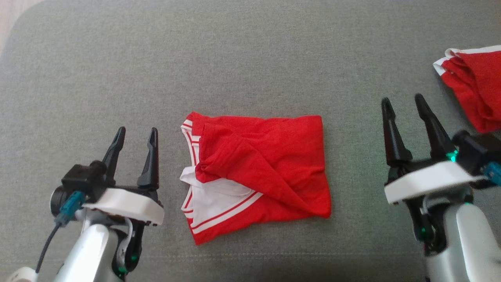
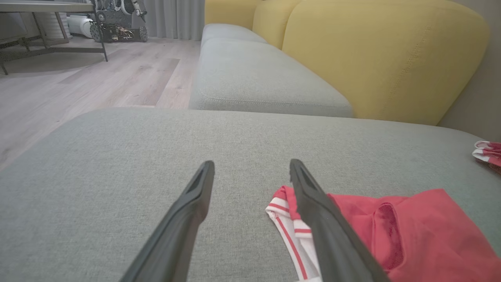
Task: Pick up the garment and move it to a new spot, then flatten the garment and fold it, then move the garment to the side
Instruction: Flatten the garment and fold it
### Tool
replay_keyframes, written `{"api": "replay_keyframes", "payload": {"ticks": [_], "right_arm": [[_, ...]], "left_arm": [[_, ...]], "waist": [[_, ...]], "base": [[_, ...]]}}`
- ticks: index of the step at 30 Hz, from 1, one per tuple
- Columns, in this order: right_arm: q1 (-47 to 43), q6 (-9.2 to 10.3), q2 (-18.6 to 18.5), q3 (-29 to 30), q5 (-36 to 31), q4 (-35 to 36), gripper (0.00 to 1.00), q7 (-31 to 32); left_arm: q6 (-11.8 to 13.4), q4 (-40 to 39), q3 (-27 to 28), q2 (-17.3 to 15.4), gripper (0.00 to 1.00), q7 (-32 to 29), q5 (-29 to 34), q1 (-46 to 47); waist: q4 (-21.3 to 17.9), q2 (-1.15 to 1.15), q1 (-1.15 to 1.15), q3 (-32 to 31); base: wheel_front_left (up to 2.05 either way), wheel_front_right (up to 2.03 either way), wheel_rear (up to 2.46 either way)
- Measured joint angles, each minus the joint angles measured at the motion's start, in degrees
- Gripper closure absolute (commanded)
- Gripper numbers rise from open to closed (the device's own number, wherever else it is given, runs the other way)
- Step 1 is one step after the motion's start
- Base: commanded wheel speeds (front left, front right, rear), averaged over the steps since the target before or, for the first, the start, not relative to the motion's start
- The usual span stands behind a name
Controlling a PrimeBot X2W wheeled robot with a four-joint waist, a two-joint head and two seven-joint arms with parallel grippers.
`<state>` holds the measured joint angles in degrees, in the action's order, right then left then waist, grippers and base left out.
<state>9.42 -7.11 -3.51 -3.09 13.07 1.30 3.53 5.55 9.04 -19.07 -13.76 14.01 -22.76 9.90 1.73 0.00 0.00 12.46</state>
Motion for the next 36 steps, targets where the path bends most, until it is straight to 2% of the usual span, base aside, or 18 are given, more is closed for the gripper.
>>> {"api": "replay_keyframes", "payload": {"ticks": [10,23,24,25,26,31,36], "right_arm": [[-5.28,0.0,-0.02,1.1,-2.23,1.4,0.0,-1.54],[-5.5,0.0,0.09,1.15,-2.08,0.7,0.0,-1.93],[-5.5,0.0,0.12,1.16,-2.07,0.66,0.15,-1.86],[-5.5,0.0,0.13,1.13,-2.07,0.45,0.94,-1.44],[-5.5,0.0,0.14,0.98,-2.07,0.03,1.0,-1.15],[-5.1,0.0,0.13,-2.32,-1.94,-3.22,1.0,-0.54],[-0.93,0.0,0.15,-12.15,0.48,-11.59,1.0,-0.55]], "left_arm": [[1.08,-1.76,0.38,-1.35,0.0,-1.51,0.0,-1.15],[1.86,-2.72,0.26,-1.71,0.0,-2.41,-0.01,-1.8],[1.88,-2.82,0.25,-1.74,0.0,-2.41,-0.01,-1.8],[2.0,-2.91,0.22,-1.75,0.0,-2.41,-0.01,-1.8],[2.01,-2.93,0.2,-1.76,0.0,-2.41,-0.01,-1.8],[2.01,-2.99,0.03,-1.86,0.0,-2.4,-0.01,-1.71],[1.67,-2.92,-0.57,-1.81,0.0,-2.36,-0.01,-1.13]], "waist": [[-0.51,0.0,0.0,-1.45],[-0.57,0.0,0.0,-1.83],[-0.57,0.0,0.0,-1.77],[-0.57,0.0,0.0,-1.69],[-0.57,0.0,0.0,-1.58],[-0.45,0.0,0.0,-0.88],[0.49,0.0,0.0,0.02]], "base": [[0.0,0.0,0.0],[0.0,0.0,0.0],[0.0,0.0,0.0],[0.0,0.0,0.0],[0.0,0.0,0.0],[0.0,0.0,0.0],[0.0,0.0,0.0]]}}
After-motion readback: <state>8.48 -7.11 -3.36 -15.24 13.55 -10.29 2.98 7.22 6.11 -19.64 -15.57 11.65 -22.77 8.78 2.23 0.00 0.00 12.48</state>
